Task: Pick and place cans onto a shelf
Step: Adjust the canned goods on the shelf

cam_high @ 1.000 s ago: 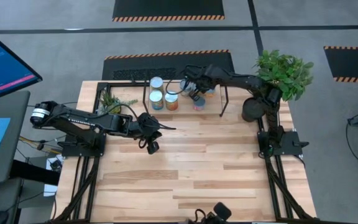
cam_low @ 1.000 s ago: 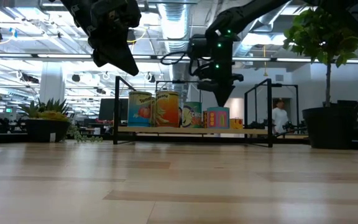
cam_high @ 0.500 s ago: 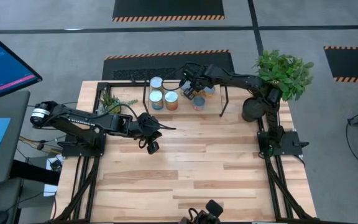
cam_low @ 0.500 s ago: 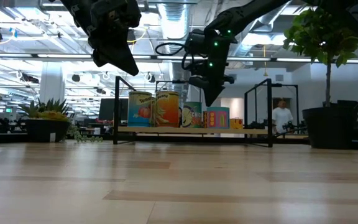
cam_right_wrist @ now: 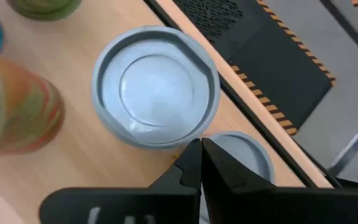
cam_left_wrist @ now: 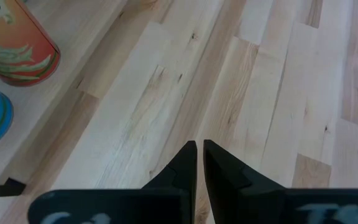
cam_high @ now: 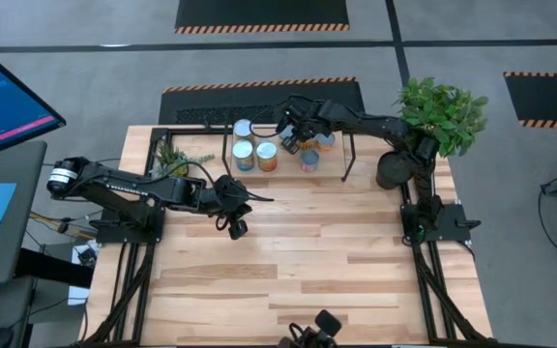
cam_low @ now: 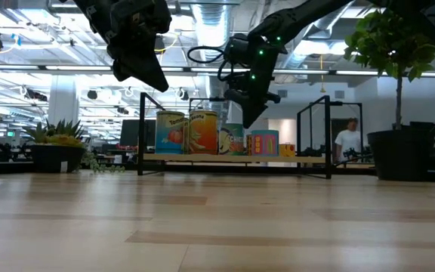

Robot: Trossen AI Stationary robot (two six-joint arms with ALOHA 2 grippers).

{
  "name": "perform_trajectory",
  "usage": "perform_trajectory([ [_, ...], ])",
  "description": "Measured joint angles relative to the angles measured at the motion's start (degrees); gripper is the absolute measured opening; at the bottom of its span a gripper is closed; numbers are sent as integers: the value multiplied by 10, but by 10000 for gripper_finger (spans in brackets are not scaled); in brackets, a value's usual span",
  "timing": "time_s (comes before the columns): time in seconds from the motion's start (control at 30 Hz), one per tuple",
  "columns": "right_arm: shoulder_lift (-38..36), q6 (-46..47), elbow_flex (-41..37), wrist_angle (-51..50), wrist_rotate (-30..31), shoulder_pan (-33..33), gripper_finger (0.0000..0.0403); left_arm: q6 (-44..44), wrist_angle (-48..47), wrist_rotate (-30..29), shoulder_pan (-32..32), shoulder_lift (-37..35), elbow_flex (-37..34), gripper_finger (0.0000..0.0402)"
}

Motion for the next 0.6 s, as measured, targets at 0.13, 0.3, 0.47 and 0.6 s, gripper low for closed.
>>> perform_trajectory([
  [0.13, 0, 0, 0, 11, -6, 0, 26, 0, 0, 0, 0, 0, 0, 15],
  [0.3, 0, 12, 0, -14, 10, 0, 26, -2, 0, 0, 0, 0, 0, 15],
  [0.47, 0, 31, 0, -64, 65, 0, 26, -2, 0, 0, 0, 0, 0, 15],
  [0.6, 0, 31, 0, -87, 67, -2, 26, 2, 0, 0, 0, 0, 0, 15],
])
